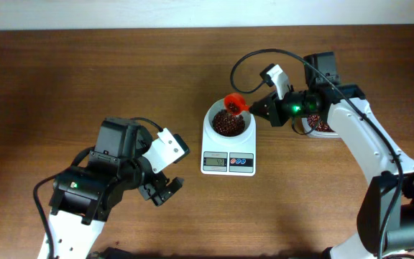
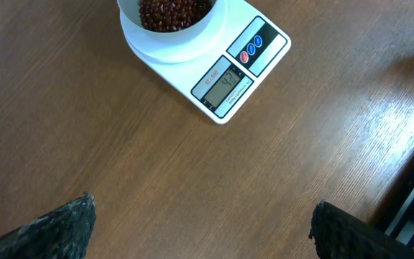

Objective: Scoop and weigh 50g on scale
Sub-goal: 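Tilt the scoop and pour beans into the bowl, right gripper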

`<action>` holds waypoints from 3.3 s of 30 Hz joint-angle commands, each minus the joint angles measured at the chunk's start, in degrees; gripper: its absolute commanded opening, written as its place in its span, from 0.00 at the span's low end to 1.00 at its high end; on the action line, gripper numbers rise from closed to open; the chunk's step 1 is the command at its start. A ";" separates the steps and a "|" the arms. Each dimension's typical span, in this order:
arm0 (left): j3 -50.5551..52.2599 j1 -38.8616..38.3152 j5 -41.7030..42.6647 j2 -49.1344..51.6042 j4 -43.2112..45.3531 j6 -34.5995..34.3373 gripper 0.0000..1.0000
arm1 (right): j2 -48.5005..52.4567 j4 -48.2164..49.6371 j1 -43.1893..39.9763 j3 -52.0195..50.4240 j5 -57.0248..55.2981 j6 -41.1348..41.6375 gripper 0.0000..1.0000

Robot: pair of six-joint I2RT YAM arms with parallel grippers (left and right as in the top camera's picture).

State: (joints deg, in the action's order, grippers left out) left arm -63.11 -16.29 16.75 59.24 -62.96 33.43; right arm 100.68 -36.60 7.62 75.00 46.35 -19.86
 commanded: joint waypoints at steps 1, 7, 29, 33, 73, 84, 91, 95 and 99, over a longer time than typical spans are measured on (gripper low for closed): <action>-0.33 0.33 0.85 0.04 0.07 0.90 0.99 | -1.11 -0.83 0.26 0.66 2.19 -2.14 0.04; -0.33 0.33 0.87 0.04 0.09 0.90 0.99 | -1.11 -1.27 0.26 0.66 3.15 0.90 0.04; -0.33 0.33 0.85 0.04 0.07 0.90 0.99 | -3.28 -1.31 1.11 1.09 -2.34 16.92 0.04; -0.33 0.33 0.85 0.04 0.09 0.90 0.99 | -3.91 -1.29 1.40 1.40 -7.52 17.53 0.04; -0.33 0.33 0.85 0.04 0.07 0.90 0.99 | -9.46 -8.63 9.64 4.83 -22.47 20.35 0.04; -0.33 0.33 0.85 0.04 0.07 0.90 0.99 | -9.31 -8.39 9.75 4.83 -23.91 18.49 0.04; -0.33 0.33 0.85 0.04 0.09 0.90 0.99 | -9.31 -8.35 9.73 4.83 -21.14 17.73 0.04; -0.33 0.33 0.85 0.04 0.07 0.90 0.99 | -9.31 -8.00 9.64 4.83 -19.76 17.75 0.04; -0.33 0.33 0.85 0.04 0.07 0.90 0.99 | -9.31 -8.13 9.68 4.83 -18.27 17.68 0.04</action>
State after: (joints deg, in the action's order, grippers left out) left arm -63.11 -16.29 16.75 59.24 -62.96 33.43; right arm 92.73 -44.77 16.99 78.65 25.58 -1.93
